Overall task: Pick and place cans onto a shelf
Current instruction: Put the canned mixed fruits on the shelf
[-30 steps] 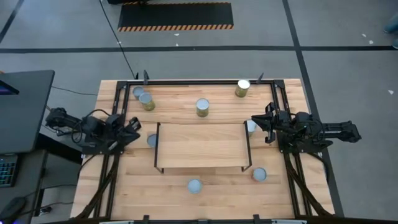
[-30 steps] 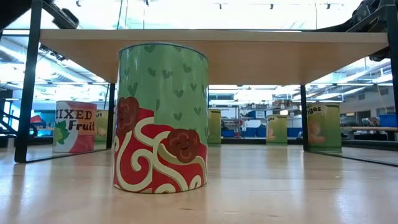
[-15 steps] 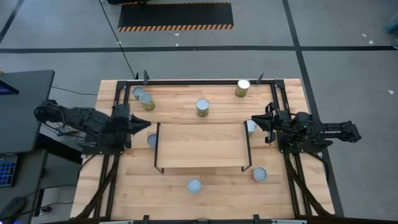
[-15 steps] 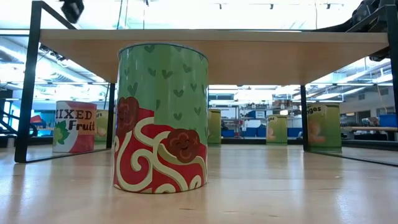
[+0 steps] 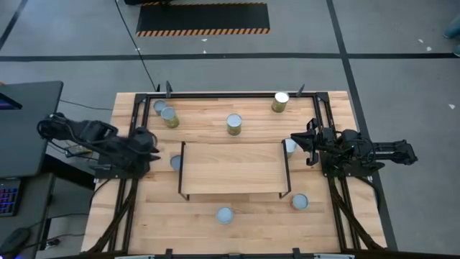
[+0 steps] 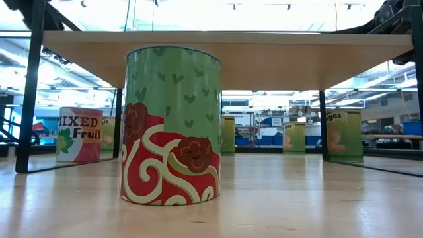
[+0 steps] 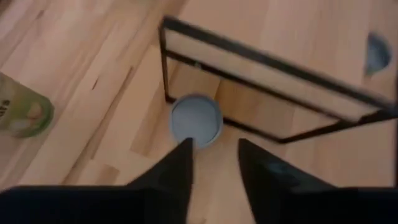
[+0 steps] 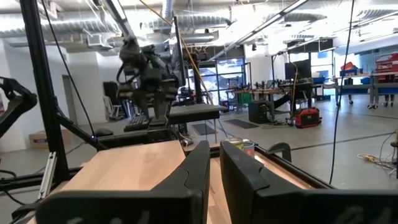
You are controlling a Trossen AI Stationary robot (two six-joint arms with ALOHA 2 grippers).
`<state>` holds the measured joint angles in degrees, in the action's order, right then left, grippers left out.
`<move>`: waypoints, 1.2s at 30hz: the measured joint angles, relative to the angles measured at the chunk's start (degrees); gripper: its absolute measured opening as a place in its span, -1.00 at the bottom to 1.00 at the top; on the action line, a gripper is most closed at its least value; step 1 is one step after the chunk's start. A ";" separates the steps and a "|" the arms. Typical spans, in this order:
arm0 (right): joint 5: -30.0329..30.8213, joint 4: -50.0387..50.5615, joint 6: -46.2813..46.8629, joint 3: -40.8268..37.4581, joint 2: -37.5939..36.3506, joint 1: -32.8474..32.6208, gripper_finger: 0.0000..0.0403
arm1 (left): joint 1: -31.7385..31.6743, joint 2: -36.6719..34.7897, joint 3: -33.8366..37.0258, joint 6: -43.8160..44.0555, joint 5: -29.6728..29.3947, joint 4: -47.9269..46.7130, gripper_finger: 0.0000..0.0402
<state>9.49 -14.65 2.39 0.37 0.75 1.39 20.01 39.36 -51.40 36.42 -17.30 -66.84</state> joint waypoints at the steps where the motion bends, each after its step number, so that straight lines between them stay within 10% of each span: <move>1: 0.05 -0.02 0.01 -0.01 0.00 0.00 -0.78 | 0.00 0.53 0.84 -1.33 0.01 0.36 -0.17; 12: 0.05 -0.31 3.54 -0.01 0.00 0.00 -0.78 | -1.55 7.21 11.42 -11.40 0.89 10.54 0.75; 36: 0.07 -0.27 4.05 -0.01 0.00 0.00 -0.78 | -15.78 22.82 14.52 -24.75 15.45 25.14 0.78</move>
<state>9.56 -14.92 6.44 0.36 0.75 1.39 4.23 62.18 -36.88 11.67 -1.85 -41.70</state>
